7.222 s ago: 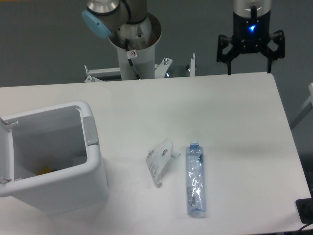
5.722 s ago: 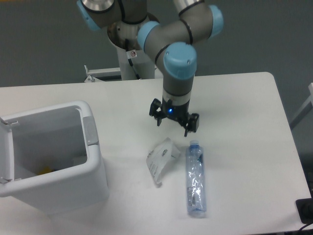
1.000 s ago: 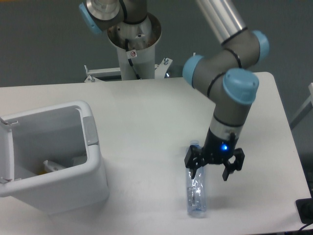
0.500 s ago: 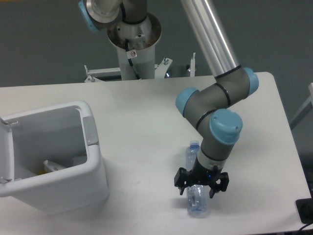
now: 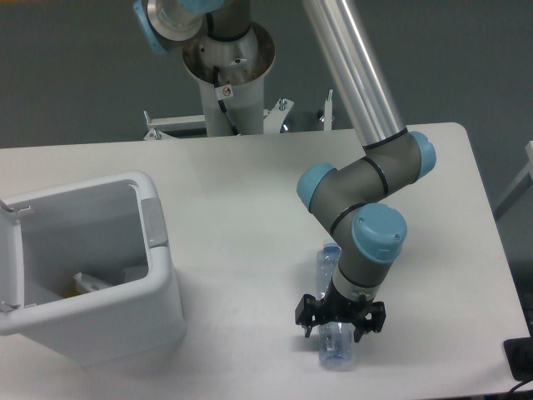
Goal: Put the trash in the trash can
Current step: 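Lower onto the bottle's bottom end and close the gripper around it, then lift the water bottle and carry it into the trash bin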
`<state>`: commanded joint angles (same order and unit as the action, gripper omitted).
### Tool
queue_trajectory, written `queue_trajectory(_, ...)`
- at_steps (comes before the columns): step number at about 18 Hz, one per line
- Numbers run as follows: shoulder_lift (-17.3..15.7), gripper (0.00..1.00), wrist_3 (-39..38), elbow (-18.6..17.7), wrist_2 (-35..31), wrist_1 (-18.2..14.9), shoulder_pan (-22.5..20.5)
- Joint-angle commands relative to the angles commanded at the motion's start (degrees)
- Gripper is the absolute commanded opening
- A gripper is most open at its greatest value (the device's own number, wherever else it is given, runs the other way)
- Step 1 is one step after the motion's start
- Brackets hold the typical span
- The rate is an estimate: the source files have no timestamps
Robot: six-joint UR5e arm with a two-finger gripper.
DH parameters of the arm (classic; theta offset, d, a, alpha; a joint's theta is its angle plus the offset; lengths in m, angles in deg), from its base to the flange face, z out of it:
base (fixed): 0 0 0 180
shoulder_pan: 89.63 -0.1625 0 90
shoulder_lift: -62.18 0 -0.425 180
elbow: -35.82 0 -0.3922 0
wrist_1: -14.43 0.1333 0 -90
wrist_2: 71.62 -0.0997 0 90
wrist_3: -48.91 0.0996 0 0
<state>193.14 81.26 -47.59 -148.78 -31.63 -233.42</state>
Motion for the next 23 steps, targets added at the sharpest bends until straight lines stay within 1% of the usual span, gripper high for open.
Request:
queue_trajectory(2, 0.35, 0.97, -0.44, 0.18, -0.27, 0.09, 0.26)
queue_trajectory(3, 0.35, 0.93, -0.53, 0.26, -0.27, 0.09, 0.26)
queue_trajectory(5, 0.18, 0.83, -1.14, 0.35, -0.27, 0.09, 0.26)
queue_trajectory(9, 0.09, 0.58, -1.32, 0.26, -0.27, 0.09, 0.35)
queue_trajectory(15, -0.43, 0.58, -1.14, 0.26, -0.27, 0.09, 0.35)
queue_trajectory(16, -1.22, 0.58, -1.06, 0.35, -0.19, 0.09, 0.27)
queue_trajectory(17, -3.58, 0.58, -1.32, 0.61, 0.16, 0.26, 0.26)
queue_trajectory(18, -5.08, 0.6, -1.49, 1.4, 1.12, 1.05, 0.18)
queue_trajectory(19, -6.4, 0.6, -2.54, 2.37, 3.4, 2.01, 0.09)
queue_trajectory(20, -8.15, 0.6, -5.6, 3.16, 7.6, 4.02, 0.0)
queue_trajectory(22, -11.85, 0.6, -10.0, 3.6, 12.88, 8.5, 0.44)
queue_trajectory(23, -12.82, 0.6, -11.93, 4.39, 15.0, 10.09, 0.7)
